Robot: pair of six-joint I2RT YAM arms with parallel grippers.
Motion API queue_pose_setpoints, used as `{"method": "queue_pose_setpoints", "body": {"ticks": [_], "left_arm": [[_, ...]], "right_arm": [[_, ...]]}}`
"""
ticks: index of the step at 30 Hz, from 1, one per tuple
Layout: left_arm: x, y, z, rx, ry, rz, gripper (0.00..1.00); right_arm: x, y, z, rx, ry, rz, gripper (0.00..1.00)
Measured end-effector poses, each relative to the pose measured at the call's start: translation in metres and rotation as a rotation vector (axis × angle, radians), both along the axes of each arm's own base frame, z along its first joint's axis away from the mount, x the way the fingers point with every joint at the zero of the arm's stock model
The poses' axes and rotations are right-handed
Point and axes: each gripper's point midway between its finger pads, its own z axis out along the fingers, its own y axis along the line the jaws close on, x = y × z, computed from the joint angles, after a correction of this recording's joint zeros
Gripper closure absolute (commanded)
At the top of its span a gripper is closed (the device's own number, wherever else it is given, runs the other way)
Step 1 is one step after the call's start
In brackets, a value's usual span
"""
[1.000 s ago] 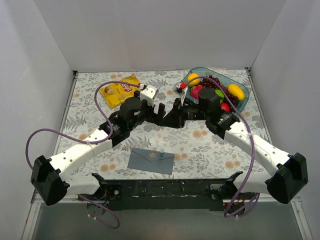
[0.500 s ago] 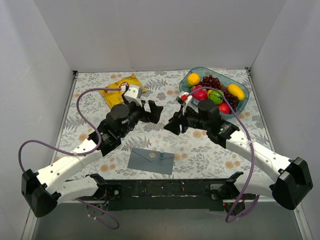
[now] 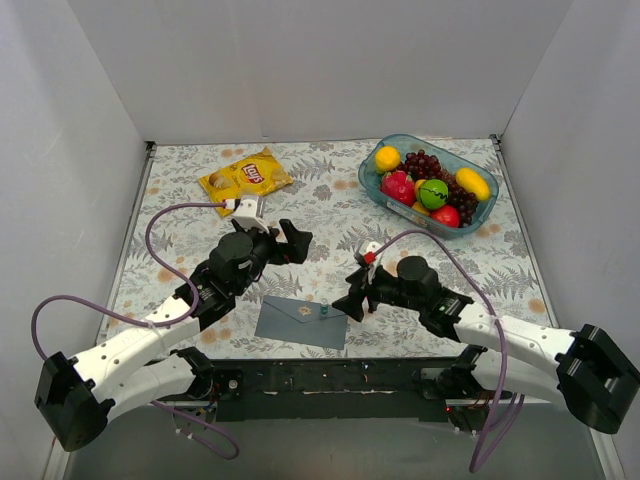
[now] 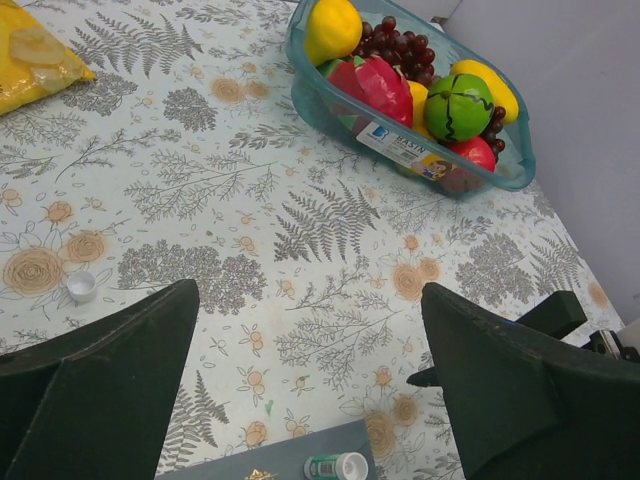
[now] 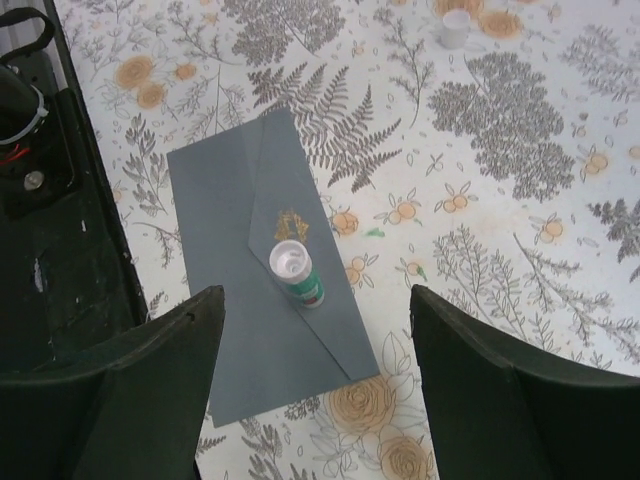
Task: Place the letter into the envelope and seal it
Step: Pick up the solid glue from the envelope.
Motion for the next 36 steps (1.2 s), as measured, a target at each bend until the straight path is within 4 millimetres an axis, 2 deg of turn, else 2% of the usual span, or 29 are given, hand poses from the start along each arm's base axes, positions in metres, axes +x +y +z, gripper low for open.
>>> {"method": "queue_pose_setpoints", "body": {"ticks": [4,10,13,22,36], "left_arm": [[0.000,-0.001,0.002,-0.023,0.003,0.003,0.07],[0.000,-0.001,0.000,-0.033,0.012,0.008,0.07],[0.000,0.000,-0.004,-0.028,0.021,0.010,0.07],[0.000,0.000,-0.004,-0.030,0.020,0.011,0.07],[-0.001,0.006,-0.005,-0.037,0.018,0.023,0.07]], "right_arm": [[0.000,0.012,0.003,0.007,-0.062,0.009,0.17],[0.002,0.019,-0.026,-0.089,-0.067,-0.010,0.17],[0.007,0.020,-0.034,-0.116,-0.064,-0.024,0.17],[0.014,0.037,-0.029,-0.105,-0.083,-0.017,0.18],[0.007,0.045,-0.044,-0.135,-0.053,0.024,0.23]]}}
